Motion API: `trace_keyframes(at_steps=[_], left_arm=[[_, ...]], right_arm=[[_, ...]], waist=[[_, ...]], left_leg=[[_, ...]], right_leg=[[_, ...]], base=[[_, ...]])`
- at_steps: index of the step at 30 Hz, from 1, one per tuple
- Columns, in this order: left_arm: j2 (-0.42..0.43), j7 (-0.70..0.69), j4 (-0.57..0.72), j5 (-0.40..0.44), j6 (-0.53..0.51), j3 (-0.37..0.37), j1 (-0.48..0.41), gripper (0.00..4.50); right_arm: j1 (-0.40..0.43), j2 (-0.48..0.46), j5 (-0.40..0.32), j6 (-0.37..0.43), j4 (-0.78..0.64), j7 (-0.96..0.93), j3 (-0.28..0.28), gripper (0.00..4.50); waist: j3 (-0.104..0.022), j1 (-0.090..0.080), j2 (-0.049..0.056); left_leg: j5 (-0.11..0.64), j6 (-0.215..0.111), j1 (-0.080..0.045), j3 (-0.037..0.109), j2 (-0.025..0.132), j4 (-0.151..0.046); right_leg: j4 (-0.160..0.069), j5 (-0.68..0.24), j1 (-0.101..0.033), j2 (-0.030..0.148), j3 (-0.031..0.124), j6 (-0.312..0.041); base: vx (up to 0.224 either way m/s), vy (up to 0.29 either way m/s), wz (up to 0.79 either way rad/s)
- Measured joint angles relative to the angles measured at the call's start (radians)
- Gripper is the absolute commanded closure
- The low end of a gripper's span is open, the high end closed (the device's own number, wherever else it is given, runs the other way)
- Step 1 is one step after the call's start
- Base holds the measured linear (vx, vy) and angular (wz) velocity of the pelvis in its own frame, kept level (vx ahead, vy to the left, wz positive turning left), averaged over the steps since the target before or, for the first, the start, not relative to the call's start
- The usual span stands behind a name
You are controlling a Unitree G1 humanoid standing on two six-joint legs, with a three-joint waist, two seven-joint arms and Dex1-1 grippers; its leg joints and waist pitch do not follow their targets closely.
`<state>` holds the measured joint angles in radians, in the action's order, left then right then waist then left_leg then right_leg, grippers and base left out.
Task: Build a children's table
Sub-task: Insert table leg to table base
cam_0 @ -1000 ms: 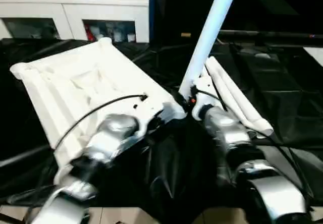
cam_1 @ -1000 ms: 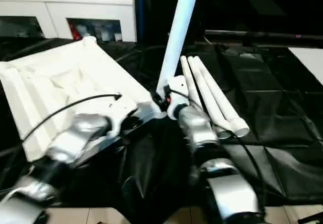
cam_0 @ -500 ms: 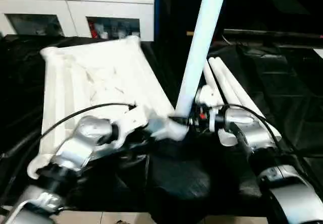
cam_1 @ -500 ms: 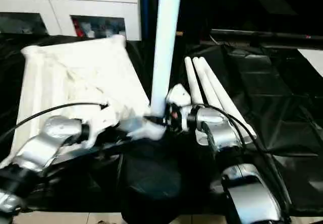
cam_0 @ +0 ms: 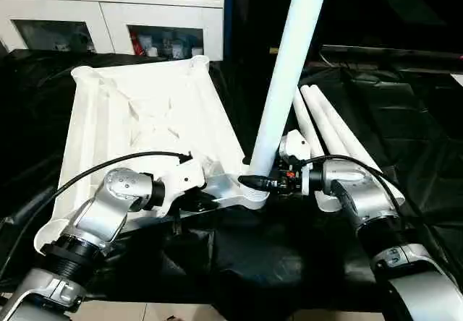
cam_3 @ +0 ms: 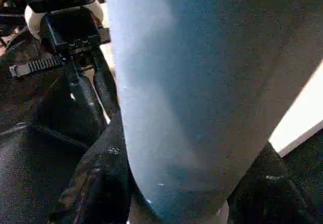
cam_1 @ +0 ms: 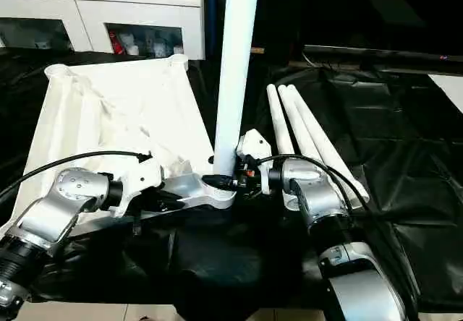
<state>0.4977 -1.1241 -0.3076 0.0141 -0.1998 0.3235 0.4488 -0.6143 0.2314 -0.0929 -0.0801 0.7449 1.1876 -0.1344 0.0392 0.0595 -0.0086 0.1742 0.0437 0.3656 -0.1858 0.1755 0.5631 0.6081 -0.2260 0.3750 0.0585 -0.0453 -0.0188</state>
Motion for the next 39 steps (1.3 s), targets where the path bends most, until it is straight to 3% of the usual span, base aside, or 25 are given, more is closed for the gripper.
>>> trace_keyframes(at_steps=[9,25,28,32,39], left_arm=[[0.001,0.006,0.001,0.001,0.000,-0.003,-0.013,4.50],[-0.013,0.030,0.001,0.006,-0.020,-0.003,-0.013,4.50],[-0.060,0.108,-0.003,0.038,-0.066,-0.006,-0.006,4.50],[-0.232,0.335,-0.038,0.090,-0.218,-0.027,0.040,4.50],[-0.356,0.488,-0.101,0.101,-0.289,-0.039,0.080,4.50]], right_arm=[[0.033,-0.020,-0.001,0.000,-0.026,-0.050,0.001,2.60],[0.047,-0.031,-0.001,0.015,-0.042,-0.103,0.001,2.60],[0.044,-0.058,0.002,0.023,-0.025,-0.211,0.019,2.60],[-0.006,-0.136,0.026,0.024,0.083,-0.552,0.093,2.60],[-0.063,-0.191,0.030,0.036,0.172,-0.788,0.142,2.60]], waist=[[-0.001,-0.002,-0.001],[-0.001,-0.008,-0.001],[-0.003,-0.010,0.001],[0.002,-0.025,0.008],[0.003,-0.026,0.011]], left_leg=[[0.002,0.004,-0.011,0.000,0.000,-0.001],[0.003,0.004,-0.014,0.000,0.000,-0.001],[0.003,0.005,-0.018,0.000,-0.001,0.000],[0.003,0.004,-0.018,0.001,-0.002,0.002],[0.003,0.004,-0.015,0.007,-0.005,0.001]], right_leg=[[0.001,-0.001,-0.008,0.000,0.001,0.002],[0.001,-0.001,-0.011,0.000,0.002,0.002],[0.001,-0.002,-0.011,0.000,0.003,0.003],[-0.003,-0.006,-0.009,0.002,0.003,0.010],[-0.018,-0.006,-0.010,0.002,0.000,0.010]], base=[[0.000,0.000,0.00],[0.000,0.000,0.00],[0.000,0.000,0.00],[-0.063,0.016,-0.02],[-0.009,0.004,-0.01]])
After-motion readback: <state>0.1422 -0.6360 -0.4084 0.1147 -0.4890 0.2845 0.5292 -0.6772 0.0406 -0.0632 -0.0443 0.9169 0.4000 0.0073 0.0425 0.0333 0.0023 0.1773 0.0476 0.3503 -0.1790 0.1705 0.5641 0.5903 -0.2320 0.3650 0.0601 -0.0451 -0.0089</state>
